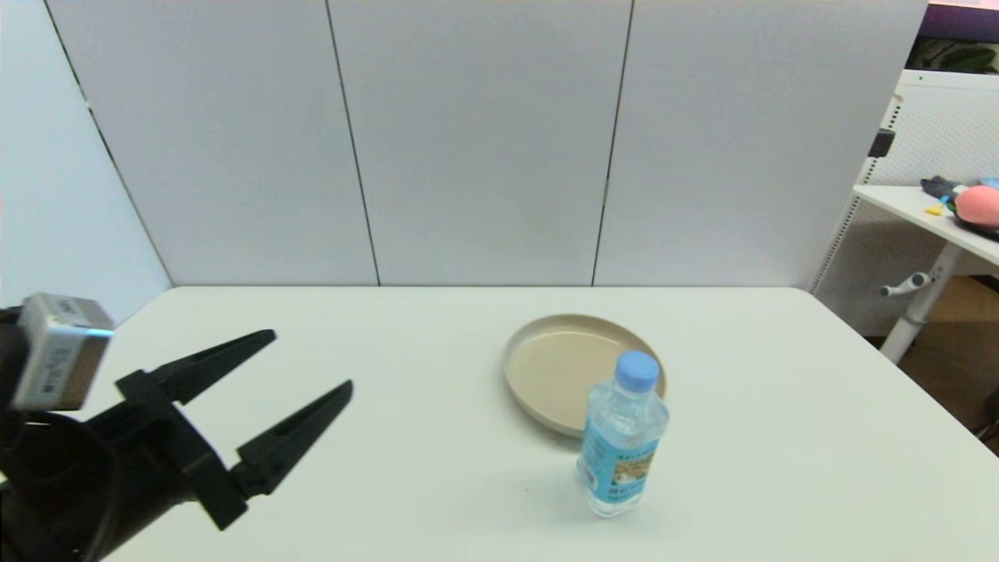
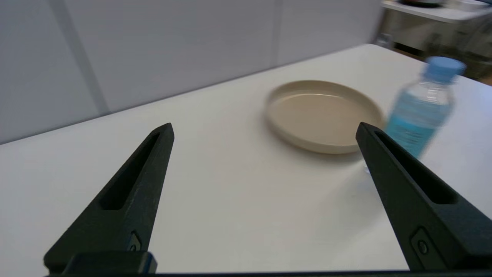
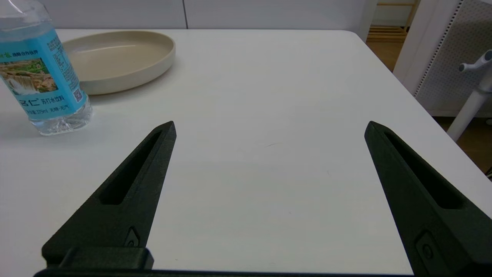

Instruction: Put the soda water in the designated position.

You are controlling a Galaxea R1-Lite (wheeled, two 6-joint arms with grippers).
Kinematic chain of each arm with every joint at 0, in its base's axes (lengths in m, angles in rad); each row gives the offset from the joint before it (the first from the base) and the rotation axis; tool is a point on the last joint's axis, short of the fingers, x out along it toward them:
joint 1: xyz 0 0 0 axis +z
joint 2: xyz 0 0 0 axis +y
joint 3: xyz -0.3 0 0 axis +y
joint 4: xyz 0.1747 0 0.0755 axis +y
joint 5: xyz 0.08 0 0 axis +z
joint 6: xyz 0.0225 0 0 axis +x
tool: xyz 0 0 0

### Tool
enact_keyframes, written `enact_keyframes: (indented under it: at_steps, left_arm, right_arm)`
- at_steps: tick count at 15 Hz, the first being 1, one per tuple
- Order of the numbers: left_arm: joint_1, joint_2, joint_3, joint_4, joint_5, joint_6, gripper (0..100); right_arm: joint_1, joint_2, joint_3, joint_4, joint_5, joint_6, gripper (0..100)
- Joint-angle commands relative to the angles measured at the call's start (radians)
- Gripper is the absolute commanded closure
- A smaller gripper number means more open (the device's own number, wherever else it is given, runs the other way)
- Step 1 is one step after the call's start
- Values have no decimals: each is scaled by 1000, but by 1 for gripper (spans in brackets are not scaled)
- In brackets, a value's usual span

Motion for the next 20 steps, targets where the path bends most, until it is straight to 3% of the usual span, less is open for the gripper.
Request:
enact_keyframes:
  at_steps: [1,7,13,18,20]
  left_arm:
    - [274,-397,30,291,-7,27,0]
    - [585,-600,89,419,-134,99,0]
    - [579,-905,181,672,-125,100,0]
    - [575,-1097,204,914,-8,96,0]
    - [575,-1097,204,910,-5,82,0]
  right_arm:
    - [0,1,-1,-1,-1,0,0]
    - [0,1,1,-1,1,0,0]
    - [0,1,1,-1,1,0,0]
    - [0,1,1,-1,1,0,0]
    - [0,1,-1,-1,1,0,0]
